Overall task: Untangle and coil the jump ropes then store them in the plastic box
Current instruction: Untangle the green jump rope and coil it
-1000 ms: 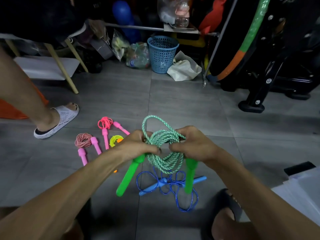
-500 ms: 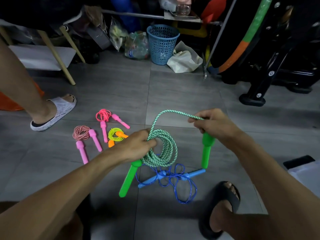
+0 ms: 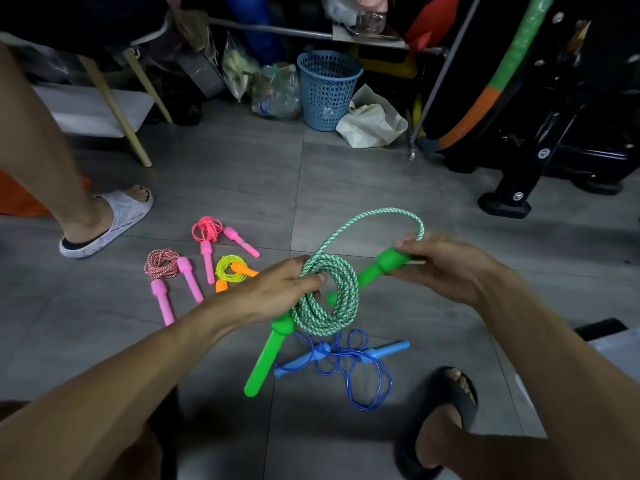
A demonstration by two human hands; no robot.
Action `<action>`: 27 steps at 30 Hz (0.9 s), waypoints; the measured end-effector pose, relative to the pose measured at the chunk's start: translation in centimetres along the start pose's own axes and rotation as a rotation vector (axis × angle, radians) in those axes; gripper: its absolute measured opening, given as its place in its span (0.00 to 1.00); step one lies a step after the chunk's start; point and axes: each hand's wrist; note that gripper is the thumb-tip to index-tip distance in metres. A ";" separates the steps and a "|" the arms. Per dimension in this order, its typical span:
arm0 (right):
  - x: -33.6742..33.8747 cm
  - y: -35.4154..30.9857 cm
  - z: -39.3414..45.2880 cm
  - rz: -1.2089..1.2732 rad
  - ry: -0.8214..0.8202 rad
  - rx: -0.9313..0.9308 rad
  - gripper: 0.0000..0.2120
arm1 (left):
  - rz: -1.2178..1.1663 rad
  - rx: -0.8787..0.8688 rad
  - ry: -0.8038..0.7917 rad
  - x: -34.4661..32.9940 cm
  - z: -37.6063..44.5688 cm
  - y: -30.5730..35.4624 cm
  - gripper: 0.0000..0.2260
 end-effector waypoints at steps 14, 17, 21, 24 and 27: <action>-1.0 2.3 1.7 -0.046 0.153 0.176 0.10 | 0.133 -0.036 -0.077 -0.3 -0.1 -0.1 0.13; -1.3 2.1 1.0 -0.086 0.074 0.115 0.10 | 0.104 -0.068 -0.092 -0.4 -0.3 0.0 0.10; -2.6 3.1 0.4 -0.136 -0.119 0.026 0.08 | 0.071 -0.092 -0.116 -1.1 -0.1 0.4 0.06; -3.5 3.6 0.0 -0.169 -0.231 0.001 0.10 | 0.100 -0.080 -0.081 -1.5 0.1 0.1 0.06; -4.0 3.8 -0.2 -0.256 -0.208 0.008 0.18 | 0.066 -0.070 -0.010 -1.6 0.5 -0.7 0.06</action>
Point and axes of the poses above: each hand's wrist, its own z-axis towards the middle knuckle, its own x-axis out of the back of the hand, y = z × x, and after that the axes turned 2 degrees about z, right-handed
